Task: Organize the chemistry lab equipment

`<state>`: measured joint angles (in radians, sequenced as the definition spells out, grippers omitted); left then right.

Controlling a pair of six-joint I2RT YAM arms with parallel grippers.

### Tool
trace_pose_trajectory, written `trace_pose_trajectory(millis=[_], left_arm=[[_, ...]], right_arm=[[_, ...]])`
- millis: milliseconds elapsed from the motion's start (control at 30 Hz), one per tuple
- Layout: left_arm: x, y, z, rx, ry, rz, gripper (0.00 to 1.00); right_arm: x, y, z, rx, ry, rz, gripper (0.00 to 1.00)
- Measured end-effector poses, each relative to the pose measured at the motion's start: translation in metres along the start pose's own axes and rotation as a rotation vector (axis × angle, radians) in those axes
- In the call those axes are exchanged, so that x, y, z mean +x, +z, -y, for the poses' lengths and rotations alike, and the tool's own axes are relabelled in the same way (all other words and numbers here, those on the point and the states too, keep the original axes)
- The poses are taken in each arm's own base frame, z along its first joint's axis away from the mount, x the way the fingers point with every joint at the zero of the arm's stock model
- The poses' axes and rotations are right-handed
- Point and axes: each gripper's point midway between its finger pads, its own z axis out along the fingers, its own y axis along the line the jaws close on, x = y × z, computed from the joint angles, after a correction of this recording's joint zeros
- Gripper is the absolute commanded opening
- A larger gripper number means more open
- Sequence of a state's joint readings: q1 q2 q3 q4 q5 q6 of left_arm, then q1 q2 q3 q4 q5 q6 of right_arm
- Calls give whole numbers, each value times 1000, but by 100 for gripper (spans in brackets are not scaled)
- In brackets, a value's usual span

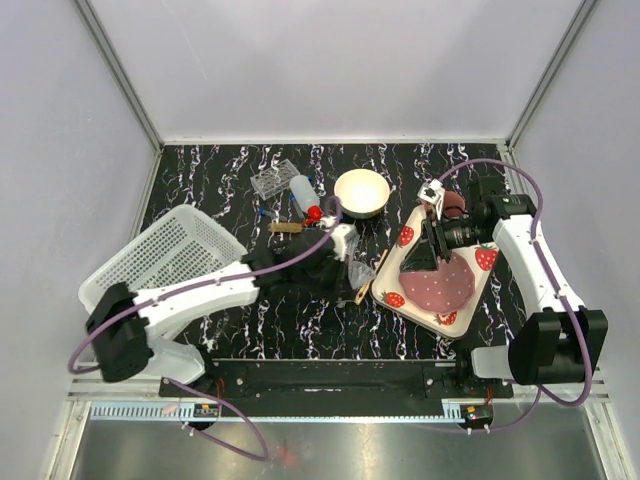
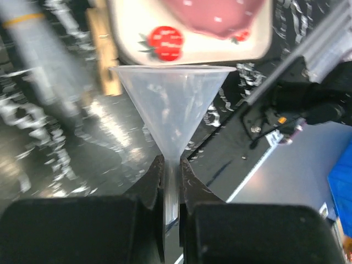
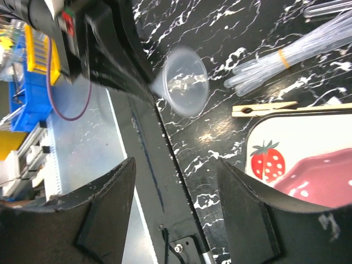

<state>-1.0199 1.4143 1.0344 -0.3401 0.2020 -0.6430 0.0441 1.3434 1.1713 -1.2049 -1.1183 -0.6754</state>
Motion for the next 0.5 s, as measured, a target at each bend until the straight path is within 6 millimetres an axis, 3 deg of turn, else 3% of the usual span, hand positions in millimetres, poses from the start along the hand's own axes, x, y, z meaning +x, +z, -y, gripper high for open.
trace_pose_trajectory(millis=[100, 200, 267, 333, 367, 500], left_arm=[[-1, -30, -40, -102, -49, 44, 0], [-15, -71, -90, -235, -134, 145, 0], [-30, -111, -131, -353, -212, 263, 0], [-36, -145, -155, -441, -253, 356, 0], [-43, -169, -183, -526, -317, 429, 0], [-36, -223, -247, -748, -477, 527, 0]], right_arm=[[-5, -4, 5, 42, -38, -6, 67], [-2, -5, 11, 76, -54, -15, 67], [2, -3, 16, 94, -61, -22, 68], [10, 0, 23, 106, -50, -32, 69], [14, 1, 25, 109, -41, -36, 69], [21, 3, 32, 118, -23, -36, 72]])
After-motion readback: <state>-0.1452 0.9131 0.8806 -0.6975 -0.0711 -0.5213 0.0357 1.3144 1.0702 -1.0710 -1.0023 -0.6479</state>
